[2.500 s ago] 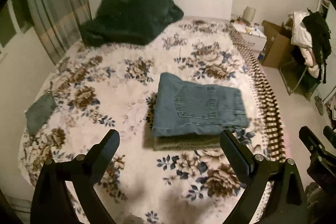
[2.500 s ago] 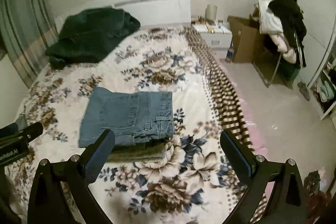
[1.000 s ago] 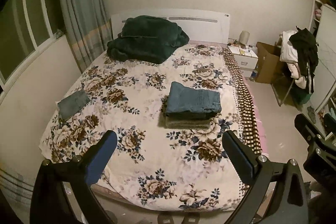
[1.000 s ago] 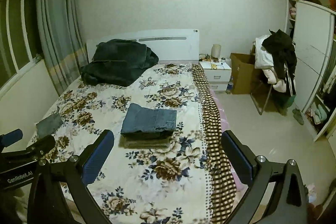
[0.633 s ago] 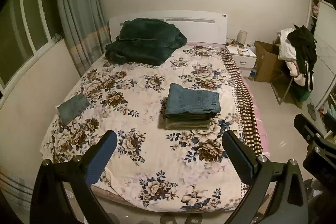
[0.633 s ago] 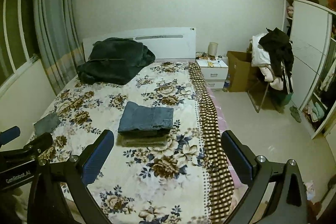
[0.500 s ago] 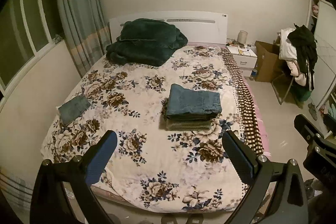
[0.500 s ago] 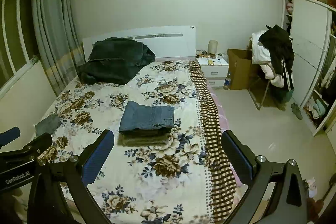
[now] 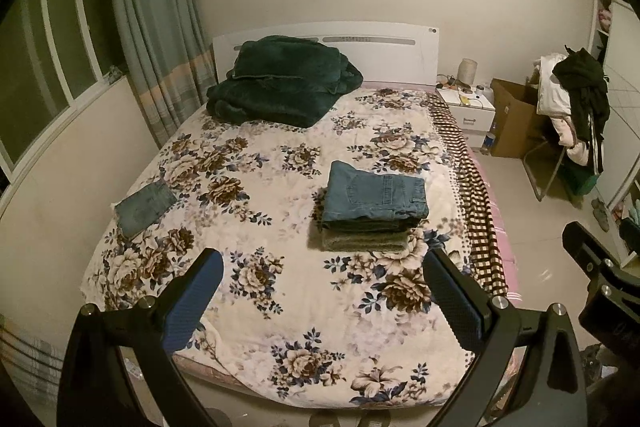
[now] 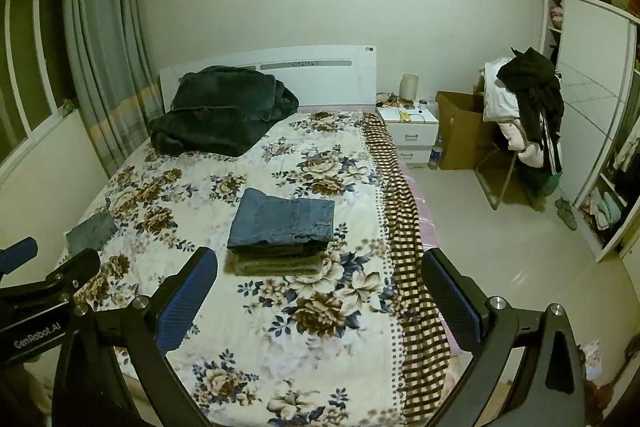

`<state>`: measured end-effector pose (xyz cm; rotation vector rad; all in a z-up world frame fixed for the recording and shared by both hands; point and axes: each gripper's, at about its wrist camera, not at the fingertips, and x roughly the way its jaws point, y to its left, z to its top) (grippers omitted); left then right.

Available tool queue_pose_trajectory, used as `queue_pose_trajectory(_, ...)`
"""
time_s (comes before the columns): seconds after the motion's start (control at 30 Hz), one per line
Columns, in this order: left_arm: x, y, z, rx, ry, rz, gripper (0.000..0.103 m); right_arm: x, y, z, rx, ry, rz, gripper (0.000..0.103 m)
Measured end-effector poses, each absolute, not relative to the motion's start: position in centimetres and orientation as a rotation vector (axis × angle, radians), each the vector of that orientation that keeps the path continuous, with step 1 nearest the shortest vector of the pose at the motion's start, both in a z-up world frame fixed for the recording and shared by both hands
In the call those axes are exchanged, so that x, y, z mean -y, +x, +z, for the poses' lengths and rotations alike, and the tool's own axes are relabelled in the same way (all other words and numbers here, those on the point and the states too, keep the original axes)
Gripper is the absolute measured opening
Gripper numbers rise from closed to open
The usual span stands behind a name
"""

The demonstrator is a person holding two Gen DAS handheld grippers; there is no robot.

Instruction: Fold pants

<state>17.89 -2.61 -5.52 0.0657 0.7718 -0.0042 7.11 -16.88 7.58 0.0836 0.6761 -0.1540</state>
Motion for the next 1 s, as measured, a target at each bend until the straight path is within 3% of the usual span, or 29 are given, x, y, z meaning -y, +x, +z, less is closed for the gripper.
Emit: queue_pose_trajectory(1.0,2.68,18.23,-4.75,-0.757,0.062,-0.018,0.102,17.55,7.61,7.07,-0.699,0.089,-0.115,0.103)
